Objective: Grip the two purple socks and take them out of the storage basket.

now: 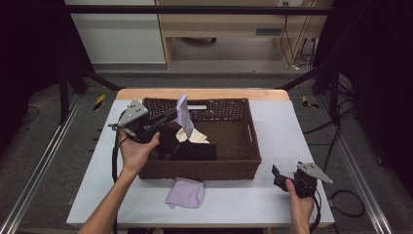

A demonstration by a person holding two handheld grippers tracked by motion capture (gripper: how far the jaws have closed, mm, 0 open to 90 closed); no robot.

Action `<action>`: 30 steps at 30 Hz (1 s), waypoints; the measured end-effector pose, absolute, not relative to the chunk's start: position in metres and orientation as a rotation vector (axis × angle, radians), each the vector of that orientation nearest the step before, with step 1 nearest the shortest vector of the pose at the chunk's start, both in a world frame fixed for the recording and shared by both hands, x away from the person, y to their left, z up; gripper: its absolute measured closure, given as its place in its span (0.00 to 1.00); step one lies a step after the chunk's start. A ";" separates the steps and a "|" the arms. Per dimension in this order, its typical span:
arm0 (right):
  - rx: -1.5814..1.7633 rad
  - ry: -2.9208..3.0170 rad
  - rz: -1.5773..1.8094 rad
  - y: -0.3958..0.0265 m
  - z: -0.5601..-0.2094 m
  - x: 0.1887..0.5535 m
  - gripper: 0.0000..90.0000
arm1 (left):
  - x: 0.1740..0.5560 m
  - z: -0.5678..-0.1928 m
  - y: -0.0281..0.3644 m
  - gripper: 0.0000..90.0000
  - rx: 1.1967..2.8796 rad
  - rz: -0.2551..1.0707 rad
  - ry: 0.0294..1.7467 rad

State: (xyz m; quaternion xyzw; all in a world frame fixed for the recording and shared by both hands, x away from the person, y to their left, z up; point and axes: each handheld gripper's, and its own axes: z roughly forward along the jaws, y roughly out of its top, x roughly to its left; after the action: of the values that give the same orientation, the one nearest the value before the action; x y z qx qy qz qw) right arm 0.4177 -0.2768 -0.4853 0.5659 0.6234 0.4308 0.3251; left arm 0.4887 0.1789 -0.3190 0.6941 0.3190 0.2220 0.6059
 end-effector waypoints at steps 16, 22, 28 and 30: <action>1.487 1.631 1.131 -0.277 -0.485 0.418 0.06 | 0.439 -0.294 0.173 0.96 1.593 0.478 0.584; 1.487 1.629 1.132 -0.277 -0.485 0.418 0.06 | 0.422 -0.286 0.175 0.96 1.595 0.480 0.548; 1.486 1.627 1.134 -0.277 -0.485 0.418 0.06 | 0.404 -0.280 0.179 0.96 1.569 0.476 0.513; 1.485 1.627 1.133 -0.277 -0.485 0.418 0.06 | 0.400 -0.280 0.180 0.96 1.569 0.473 0.506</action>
State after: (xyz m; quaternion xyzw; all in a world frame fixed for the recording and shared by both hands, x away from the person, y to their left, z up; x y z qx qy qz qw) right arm 0.4176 -0.2770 -0.4854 0.5666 0.6209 0.4324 0.3263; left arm 0.4001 0.1800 -0.2799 0.6918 0.2229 0.2084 0.6544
